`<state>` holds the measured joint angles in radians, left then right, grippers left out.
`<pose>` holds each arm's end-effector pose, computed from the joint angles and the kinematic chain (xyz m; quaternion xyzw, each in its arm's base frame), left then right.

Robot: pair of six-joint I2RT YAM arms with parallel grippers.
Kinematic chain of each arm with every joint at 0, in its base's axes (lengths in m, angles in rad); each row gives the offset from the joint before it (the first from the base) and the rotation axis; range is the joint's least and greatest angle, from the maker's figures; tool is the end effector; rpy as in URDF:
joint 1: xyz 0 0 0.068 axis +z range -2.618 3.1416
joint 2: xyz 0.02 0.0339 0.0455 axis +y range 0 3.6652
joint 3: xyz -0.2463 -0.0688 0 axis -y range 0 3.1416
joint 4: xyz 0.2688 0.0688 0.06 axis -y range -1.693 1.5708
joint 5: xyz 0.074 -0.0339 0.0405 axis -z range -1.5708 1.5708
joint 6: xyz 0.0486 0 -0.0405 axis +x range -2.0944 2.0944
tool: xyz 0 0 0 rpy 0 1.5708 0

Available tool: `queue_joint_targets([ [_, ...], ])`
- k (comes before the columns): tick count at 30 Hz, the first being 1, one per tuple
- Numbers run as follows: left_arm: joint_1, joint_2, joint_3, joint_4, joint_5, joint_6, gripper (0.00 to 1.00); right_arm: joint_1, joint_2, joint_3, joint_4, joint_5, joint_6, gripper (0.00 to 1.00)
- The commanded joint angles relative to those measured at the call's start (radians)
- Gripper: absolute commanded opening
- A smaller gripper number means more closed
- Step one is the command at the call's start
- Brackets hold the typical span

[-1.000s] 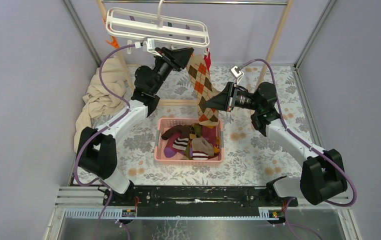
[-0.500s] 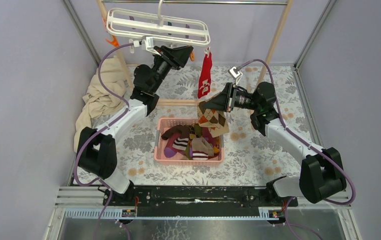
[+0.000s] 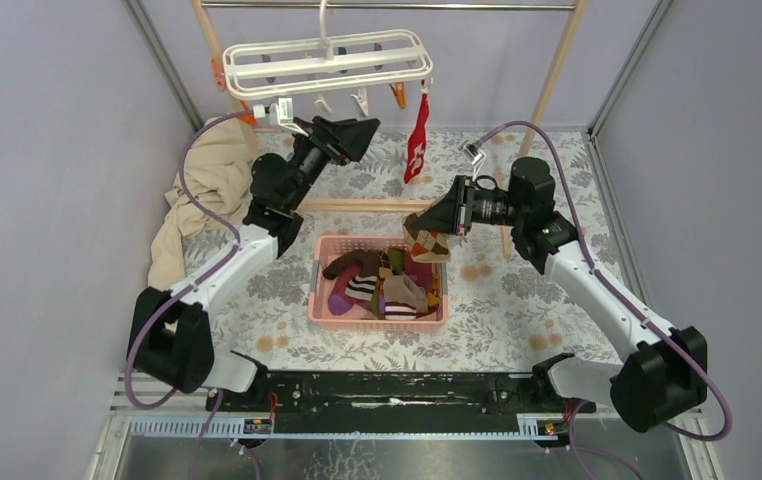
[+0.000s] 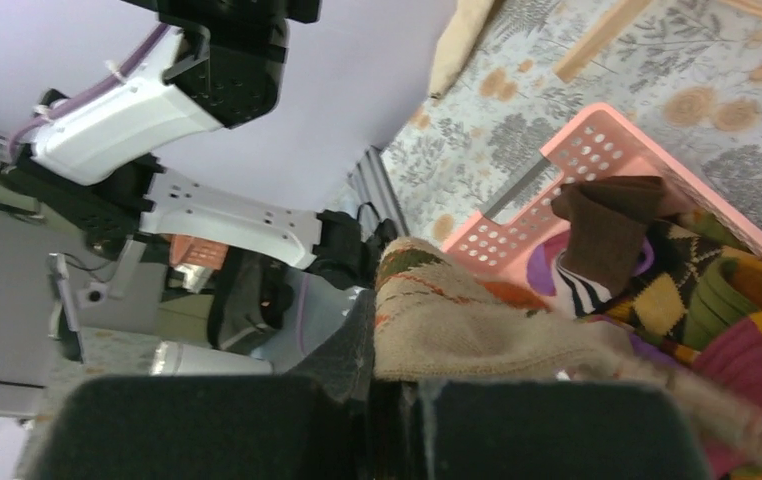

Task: Remove the socks clipped to the hanger
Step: Remove the sock from the hanger, then place the sock in the bin.

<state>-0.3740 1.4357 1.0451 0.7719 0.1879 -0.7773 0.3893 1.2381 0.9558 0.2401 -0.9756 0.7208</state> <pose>0.3422 -0.1441 0.3560 -0.0356 0.5621 -0.4930 0.6631 0.2767 0.1570 0.3248 -0.2147 0.6824 0.6097 0.3412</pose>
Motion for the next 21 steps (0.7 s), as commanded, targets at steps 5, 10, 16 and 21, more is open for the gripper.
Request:
queue_joint_targets([
  [5,-0.049,-0.172,-0.123,-0.114,0.002,0.043,0.99,0.169,-0.021,0.169,-0.442,0.236,-0.325,0.0],
  [10,-0.08,-0.342,-0.224,-0.297,-0.028,0.085,0.99,0.298,0.004,0.169,-0.479,0.391,-0.367,0.0],
  [16,-0.113,-0.568,-0.284,-0.599,-0.116,0.117,0.99,0.402,0.085,0.156,-0.395,0.518,-0.355,0.0],
  [21,-0.121,-0.704,-0.315,-0.761,-0.148,0.104,0.99,0.471,0.24,0.171,-0.324,0.625,-0.36,0.0],
])
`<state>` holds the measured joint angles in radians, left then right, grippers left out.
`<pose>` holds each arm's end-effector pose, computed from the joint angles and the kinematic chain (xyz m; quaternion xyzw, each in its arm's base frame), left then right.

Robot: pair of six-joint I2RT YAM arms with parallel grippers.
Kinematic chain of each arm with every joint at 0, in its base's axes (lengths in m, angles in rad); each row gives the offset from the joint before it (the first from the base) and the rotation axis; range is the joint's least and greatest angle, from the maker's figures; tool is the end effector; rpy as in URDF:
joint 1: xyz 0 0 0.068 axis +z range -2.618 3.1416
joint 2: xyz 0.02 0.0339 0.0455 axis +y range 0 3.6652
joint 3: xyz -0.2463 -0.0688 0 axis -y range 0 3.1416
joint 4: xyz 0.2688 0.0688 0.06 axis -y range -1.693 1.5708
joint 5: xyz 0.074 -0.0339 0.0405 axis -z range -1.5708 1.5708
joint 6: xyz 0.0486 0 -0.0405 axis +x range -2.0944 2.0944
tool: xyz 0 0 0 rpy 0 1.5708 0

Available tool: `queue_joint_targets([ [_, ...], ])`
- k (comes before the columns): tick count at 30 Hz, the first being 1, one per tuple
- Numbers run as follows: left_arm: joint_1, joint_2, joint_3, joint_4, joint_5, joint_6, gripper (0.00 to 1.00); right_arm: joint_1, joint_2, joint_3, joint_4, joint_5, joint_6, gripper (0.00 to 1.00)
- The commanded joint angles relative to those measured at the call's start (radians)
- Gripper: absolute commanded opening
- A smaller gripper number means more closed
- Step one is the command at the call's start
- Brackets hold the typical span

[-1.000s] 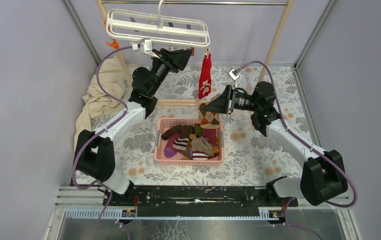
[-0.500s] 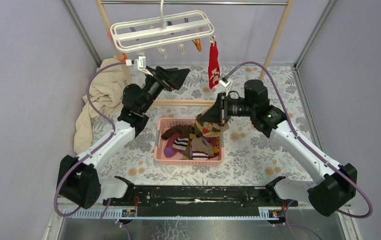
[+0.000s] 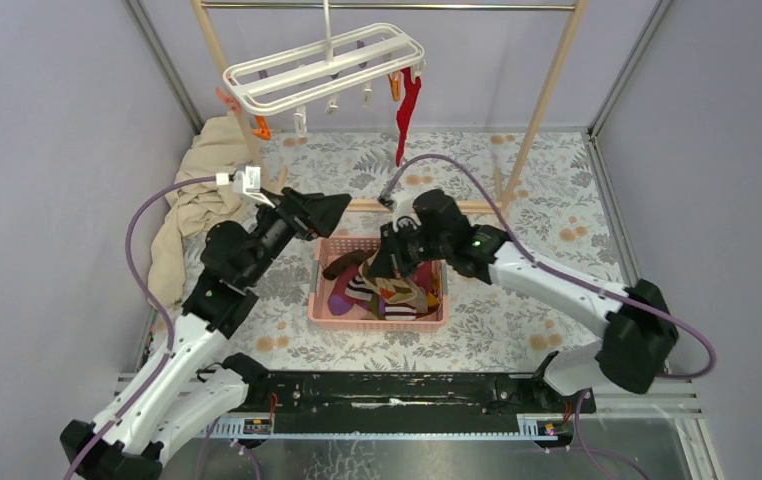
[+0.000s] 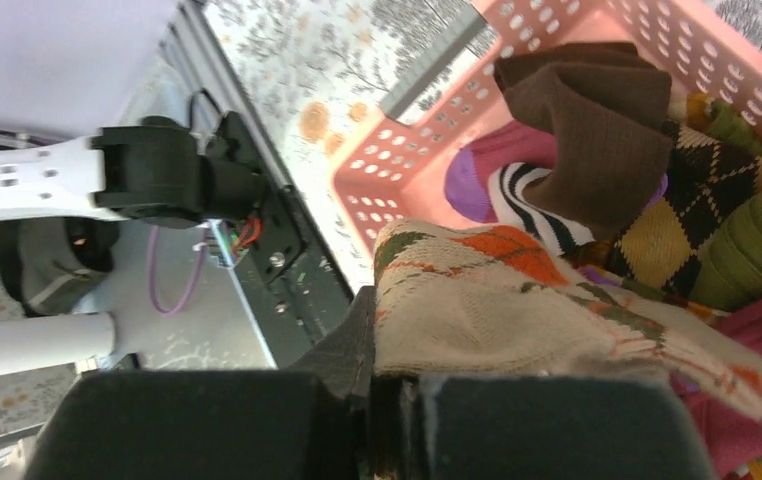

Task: Remove the socks clipped to the hanger
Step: Place the sock in the bin.

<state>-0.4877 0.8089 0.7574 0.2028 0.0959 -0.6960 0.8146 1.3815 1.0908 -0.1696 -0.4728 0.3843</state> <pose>0.2120 -0.1177 0.3562 -0.0315 0.6511 -0.4486 0.6114 0.2264 0.2723 0.2837 -0.2970 0.7807 0.4535 0.3109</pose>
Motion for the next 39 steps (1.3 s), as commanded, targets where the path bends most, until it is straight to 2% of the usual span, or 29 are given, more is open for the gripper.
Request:
queue_joint_targets([
  [1,-0.008,-0.098,-0.031,-0.221,-0.063,0.022,0.99,0.054,0.135,0.041,0.103,0.142,-0.022,0.0],
  [5,-0.009,-0.174,-0.067,-0.273,-0.066,-0.007,0.99,0.097,0.299,0.083,0.135,0.223,-0.04,0.02],
  [10,-0.009,-0.222,-0.086,-0.313,-0.079,-0.017,0.99,0.17,0.504,0.206,0.081,0.285,-0.086,0.07],
  [13,-0.009,-0.228,-0.078,-0.331,-0.086,-0.014,0.99,0.196,0.526,0.215,0.086,0.282,-0.084,0.1],
  [15,-0.009,-0.229,-0.072,-0.342,-0.091,-0.008,0.99,0.211,0.484,0.211,0.081,0.284,-0.097,0.11],
  [20,-0.009,-0.214,-0.058,-0.354,-0.093,0.001,0.99,0.227,0.305,0.189,-0.005,0.309,-0.132,0.47],
  [24,-0.009,-0.19,-0.048,-0.353,-0.115,0.007,0.99,0.227,0.143,0.137,-0.059,0.36,-0.133,0.61],
  [29,-0.009,-0.156,-0.042,-0.351,-0.131,0.022,0.99,0.204,0.07,0.115,-0.09,0.522,-0.145,0.61],
  [34,-0.009,-0.1,-0.047,-0.354,-0.163,0.031,0.99,0.143,0.188,0.177,-0.056,0.54,-0.122,0.57],
  [39,-0.012,-0.065,-0.069,-0.323,-0.167,0.017,0.99,0.116,0.319,0.167,-0.006,0.535,-0.117,0.55],
])
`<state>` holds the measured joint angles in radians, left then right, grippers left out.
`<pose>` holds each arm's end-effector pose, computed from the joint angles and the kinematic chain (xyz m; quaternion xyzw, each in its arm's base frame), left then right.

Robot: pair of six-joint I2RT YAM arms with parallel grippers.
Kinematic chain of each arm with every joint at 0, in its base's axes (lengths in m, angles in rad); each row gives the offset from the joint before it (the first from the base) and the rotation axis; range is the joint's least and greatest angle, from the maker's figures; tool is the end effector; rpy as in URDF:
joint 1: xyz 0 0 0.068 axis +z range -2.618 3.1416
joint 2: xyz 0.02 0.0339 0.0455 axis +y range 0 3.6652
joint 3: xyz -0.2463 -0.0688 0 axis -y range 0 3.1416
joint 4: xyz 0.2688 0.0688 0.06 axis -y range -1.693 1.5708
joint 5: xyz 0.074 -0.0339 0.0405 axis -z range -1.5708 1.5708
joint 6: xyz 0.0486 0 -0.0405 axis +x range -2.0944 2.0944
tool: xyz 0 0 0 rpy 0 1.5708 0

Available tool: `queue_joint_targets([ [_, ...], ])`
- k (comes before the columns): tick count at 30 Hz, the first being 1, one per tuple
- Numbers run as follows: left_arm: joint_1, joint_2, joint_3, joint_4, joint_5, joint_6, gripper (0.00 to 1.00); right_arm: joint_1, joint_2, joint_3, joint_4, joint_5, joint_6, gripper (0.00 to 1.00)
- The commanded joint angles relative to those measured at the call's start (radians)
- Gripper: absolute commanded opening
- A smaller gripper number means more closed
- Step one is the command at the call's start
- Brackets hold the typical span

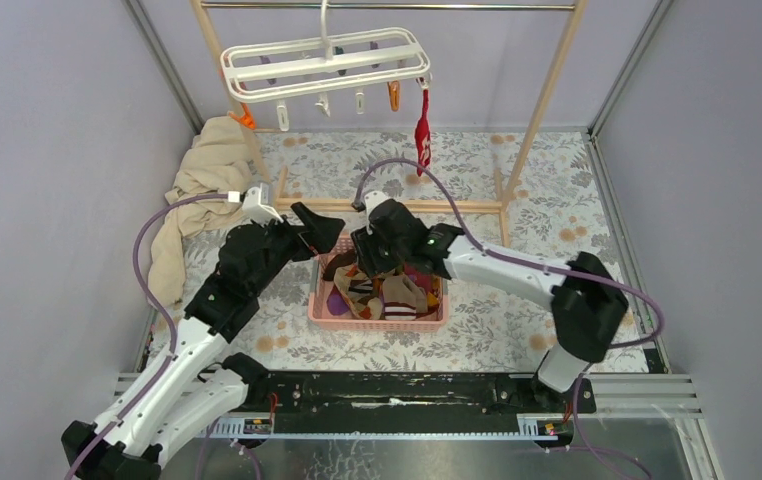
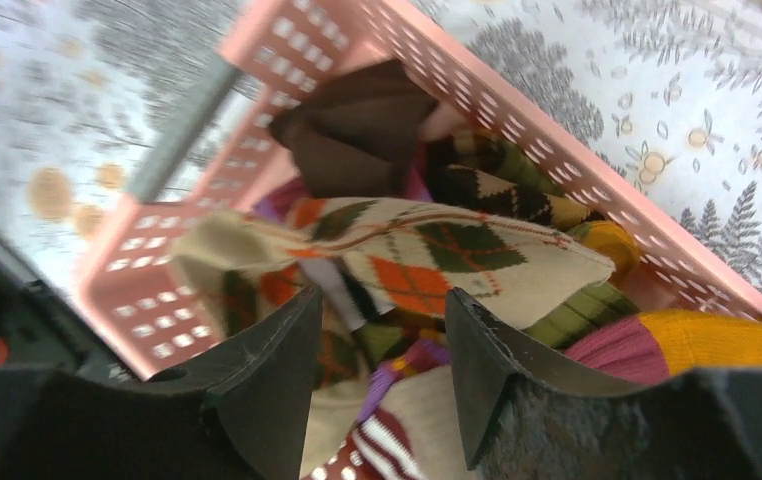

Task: Remove the socks clipped to the hanger
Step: Place the sock in the bin, then remove the sock from the hanger.

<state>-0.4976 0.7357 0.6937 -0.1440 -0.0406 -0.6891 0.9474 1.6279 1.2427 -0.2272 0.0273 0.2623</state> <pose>0.2021 -0.1075 0.3048 -0.0865 0.7648 -0.3439 0.5379 0.2381 0.3289 0.2435 -0.2921 0.8378 0.2522 0.3861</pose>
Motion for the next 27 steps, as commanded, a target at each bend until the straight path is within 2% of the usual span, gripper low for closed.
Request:
queue_joint_targets([
  [1,-0.004,0.011,-0.012,0.033,-0.033,0.006,0.99,-0.018,0.096,-0.007,0.074,0.028,0.009,0.55],
  [8,-0.017,0.043,-0.031,0.067,-0.046,-0.003,0.99,-0.018,0.175,-0.184,0.192,-0.02,0.058,0.54],
  [12,-0.022,0.078,-0.04,0.097,-0.046,0.0,0.99,-0.018,0.146,-0.192,0.168,-0.024,0.033,0.56],
  [19,-0.028,0.113,-0.05,0.134,-0.049,0.003,0.99,-0.05,-0.168,-0.125,0.061,-0.051,-0.008,0.67],
  [23,-0.029,0.107,-0.061,0.139,-0.05,0.002,0.99,-0.089,-0.301,-0.08,0.007,-0.013,-0.015,0.76],
  [27,-0.031,0.091,-0.076,0.142,-0.048,-0.006,0.99,-0.187,-0.385,-0.12,0.051,0.066,0.026,0.92],
])
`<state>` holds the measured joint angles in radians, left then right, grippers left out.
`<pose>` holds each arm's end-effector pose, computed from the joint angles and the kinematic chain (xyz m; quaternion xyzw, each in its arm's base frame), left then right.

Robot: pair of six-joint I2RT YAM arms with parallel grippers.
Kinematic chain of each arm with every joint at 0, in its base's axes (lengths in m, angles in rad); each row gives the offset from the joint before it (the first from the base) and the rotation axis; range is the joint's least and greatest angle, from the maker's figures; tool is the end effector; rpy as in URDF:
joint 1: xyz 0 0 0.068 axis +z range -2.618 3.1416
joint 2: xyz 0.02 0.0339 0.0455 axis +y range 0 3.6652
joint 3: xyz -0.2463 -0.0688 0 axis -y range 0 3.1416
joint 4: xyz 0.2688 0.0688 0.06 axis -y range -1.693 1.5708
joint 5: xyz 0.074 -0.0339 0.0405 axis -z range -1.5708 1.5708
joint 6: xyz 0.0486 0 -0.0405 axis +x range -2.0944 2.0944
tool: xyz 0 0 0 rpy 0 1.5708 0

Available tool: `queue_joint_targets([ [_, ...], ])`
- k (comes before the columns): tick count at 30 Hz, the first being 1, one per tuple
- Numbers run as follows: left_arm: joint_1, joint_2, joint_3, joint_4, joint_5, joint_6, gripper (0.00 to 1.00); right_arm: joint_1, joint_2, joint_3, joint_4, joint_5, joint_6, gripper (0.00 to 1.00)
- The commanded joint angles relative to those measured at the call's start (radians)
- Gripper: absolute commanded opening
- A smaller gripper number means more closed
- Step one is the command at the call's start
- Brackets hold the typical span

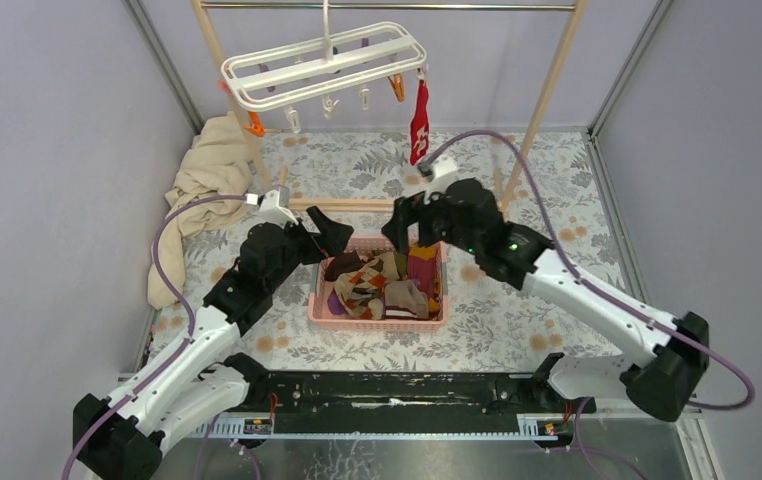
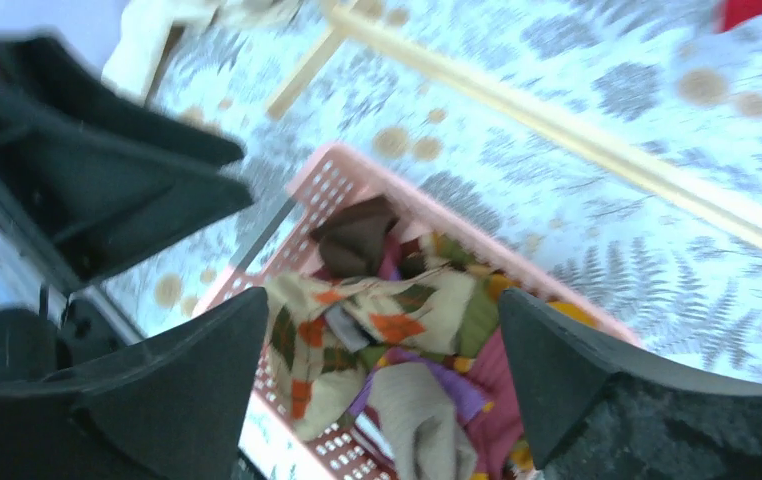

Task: Remove the socks clipped to the hanger
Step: Remove the sock from the hanger.

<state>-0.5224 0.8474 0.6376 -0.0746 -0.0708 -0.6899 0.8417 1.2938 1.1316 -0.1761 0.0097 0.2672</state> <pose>0.2183 -0.1217 0.2665 -0.0880 0.7951 -0.3182 0.5087 0.2290 0.2557 0.3255 -0.2285 0.7834 0.3009 0.4935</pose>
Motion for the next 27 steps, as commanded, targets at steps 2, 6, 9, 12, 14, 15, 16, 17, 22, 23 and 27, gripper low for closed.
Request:
queue_joint_targets([
  [2,-0.006,-0.025,-0.026,0.072,-0.016,-0.009,0.99,-0.16,-0.051,-0.027,0.025,0.088,0.044,0.98],
  [6,-0.008,-0.019,-0.032,0.098,-0.009,-0.011,0.99,-0.294,0.009,-0.053,0.132,0.056,0.06,1.0],
  [9,-0.008,-0.012,-0.036,0.106,0.0,-0.013,0.99,-0.334,0.066,-0.071,0.272,0.067,0.022,1.0],
  [12,-0.008,-0.01,-0.042,0.118,0.006,-0.016,0.99,-0.346,0.128,-0.093,0.432,0.061,-0.043,1.0],
  [14,-0.008,-0.009,-0.044,0.128,0.009,-0.016,0.99,-0.346,0.176,-0.096,0.523,0.052,-0.085,1.0],
  [15,-0.008,-0.007,-0.044,0.13,0.012,-0.016,0.99,-0.347,0.201,-0.098,0.569,0.046,-0.098,1.0],
  [16,-0.008,-0.006,-0.045,0.134,0.014,-0.016,0.99,-0.348,0.224,-0.098,0.616,0.033,-0.111,1.0],
  [17,-0.008,-0.001,-0.045,0.14,0.017,-0.016,0.99,-0.348,0.251,-0.096,0.66,0.026,-0.123,1.0],
  [22,-0.008,0.021,-0.048,0.162,0.029,-0.013,0.99,-0.349,0.389,-0.046,0.819,-0.005,-0.134,1.0],
  [23,-0.008,0.025,-0.046,0.164,0.031,-0.012,0.99,-0.348,0.419,-0.024,0.836,-0.006,-0.132,1.0],
  [27,-0.009,0.04,-0.036,0.165,0.033,-0.001,0.99,-0.348,0.53,0.067,0.87,0.05,-0.131,1.0],
])
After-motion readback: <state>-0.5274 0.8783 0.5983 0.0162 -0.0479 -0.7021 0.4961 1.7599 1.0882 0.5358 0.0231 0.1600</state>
